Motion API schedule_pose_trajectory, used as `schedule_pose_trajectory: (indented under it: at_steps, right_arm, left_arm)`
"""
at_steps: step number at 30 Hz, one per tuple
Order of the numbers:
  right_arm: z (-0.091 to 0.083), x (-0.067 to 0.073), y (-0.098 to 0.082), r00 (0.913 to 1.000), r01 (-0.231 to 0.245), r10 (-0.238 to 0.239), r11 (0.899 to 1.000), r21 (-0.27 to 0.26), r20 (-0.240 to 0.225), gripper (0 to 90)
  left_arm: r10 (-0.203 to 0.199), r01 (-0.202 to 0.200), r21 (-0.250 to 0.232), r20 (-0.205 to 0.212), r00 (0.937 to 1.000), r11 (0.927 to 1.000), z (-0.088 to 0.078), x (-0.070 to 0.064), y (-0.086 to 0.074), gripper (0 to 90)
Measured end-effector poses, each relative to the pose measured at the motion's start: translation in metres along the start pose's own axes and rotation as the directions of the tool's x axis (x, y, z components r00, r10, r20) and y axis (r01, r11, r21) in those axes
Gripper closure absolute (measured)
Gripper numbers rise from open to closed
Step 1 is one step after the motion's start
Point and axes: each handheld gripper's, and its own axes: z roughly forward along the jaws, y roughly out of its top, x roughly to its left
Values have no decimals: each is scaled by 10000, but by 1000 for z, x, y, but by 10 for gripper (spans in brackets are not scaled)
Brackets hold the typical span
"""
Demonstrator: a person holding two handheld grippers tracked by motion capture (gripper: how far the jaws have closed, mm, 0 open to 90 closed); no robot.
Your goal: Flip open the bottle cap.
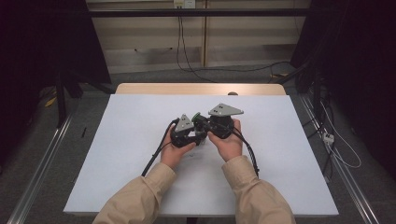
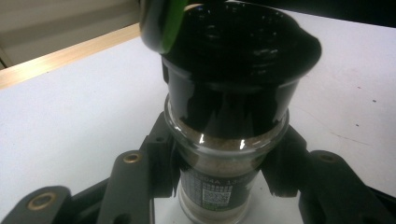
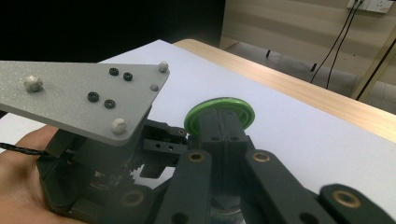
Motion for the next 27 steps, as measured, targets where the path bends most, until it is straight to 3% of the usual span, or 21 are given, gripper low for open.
schedule_pose_trajectory:
  at_steps: [27]
  right_arm:
    - [6, -2, 1, 10000, 19, -19, 10000, 5, -54, 900]
  left_arm:
    - [-1, 1, -17, -2, 10000, 10000, 0, -1, 0, 535]
